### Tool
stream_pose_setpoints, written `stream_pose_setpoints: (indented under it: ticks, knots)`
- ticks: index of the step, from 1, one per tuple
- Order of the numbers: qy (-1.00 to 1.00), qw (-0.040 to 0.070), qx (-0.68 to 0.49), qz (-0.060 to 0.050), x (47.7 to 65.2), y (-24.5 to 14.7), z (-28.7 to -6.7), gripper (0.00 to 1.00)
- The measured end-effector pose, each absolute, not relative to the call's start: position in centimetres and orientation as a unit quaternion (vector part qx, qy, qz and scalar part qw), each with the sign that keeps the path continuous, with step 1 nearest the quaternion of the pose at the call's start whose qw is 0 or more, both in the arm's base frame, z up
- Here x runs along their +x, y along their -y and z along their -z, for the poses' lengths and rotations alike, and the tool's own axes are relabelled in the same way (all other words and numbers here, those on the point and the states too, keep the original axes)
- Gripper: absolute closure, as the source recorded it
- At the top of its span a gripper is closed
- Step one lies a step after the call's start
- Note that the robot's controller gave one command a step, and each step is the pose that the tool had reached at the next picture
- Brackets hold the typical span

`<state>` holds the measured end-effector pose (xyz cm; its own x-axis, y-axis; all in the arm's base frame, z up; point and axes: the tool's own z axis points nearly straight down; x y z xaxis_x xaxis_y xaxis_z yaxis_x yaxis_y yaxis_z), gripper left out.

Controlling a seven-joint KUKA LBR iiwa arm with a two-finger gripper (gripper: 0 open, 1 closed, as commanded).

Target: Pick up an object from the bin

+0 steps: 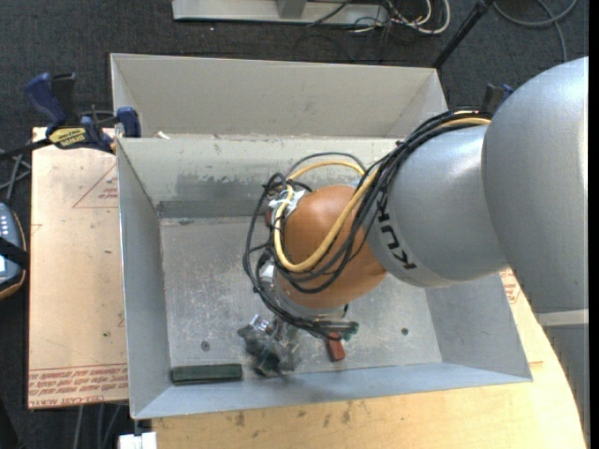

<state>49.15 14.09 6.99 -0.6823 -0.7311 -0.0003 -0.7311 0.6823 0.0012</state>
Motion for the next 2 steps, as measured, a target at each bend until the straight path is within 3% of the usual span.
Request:
stream_pose_setpoints:
  ticks: [1, 2]
  knots:
    - [0.917, 0.000, 0.399, 0.001, 49.1, -14.1, -7.0, 1.00]
    - [0.865, -0.001, 0.502, 0.001, 49.8, -11.7, -13.4, 1.00]
